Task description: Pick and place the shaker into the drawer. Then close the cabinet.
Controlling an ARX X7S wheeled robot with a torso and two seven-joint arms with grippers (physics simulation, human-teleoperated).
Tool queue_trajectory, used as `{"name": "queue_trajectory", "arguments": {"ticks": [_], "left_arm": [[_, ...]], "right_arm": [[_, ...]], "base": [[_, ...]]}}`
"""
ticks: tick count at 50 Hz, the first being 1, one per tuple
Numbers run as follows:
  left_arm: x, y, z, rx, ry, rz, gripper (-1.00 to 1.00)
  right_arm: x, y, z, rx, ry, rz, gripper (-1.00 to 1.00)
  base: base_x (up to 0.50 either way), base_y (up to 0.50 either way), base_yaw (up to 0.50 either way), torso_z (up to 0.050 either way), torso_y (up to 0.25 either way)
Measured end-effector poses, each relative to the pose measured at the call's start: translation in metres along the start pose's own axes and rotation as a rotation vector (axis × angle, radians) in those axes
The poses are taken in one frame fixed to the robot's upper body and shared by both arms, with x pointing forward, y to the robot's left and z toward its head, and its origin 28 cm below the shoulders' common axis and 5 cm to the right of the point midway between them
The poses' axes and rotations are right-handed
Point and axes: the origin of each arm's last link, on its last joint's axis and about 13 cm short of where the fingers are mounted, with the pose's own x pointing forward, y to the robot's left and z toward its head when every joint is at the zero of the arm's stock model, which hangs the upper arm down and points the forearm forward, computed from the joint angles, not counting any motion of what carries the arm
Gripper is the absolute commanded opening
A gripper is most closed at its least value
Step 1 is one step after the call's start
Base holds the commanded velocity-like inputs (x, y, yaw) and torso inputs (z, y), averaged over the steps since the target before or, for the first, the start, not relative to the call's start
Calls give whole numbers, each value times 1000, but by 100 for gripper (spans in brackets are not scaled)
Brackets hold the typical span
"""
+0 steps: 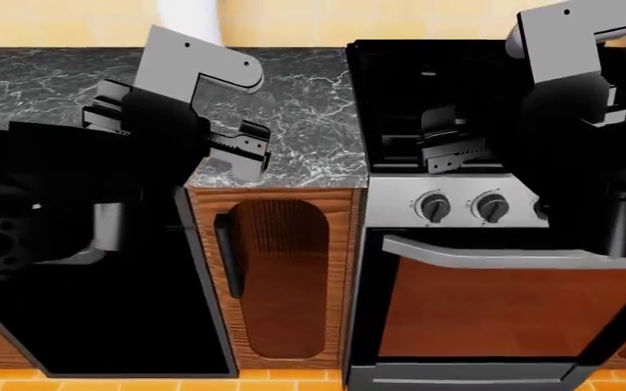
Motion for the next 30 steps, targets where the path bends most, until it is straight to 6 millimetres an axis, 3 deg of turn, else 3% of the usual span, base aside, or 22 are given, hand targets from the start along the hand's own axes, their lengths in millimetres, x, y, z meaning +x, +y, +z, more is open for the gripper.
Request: {"name": "queue_trajectory", "arguments": {"ticks": [30], "left_arm": [[-1, 0, -1, -4, -1, -7, 100]], "right_arm": [[-1, 2, 0, 0, 4, 9, 100]], "base": [[500, 0, 0, 0, 1]]}}
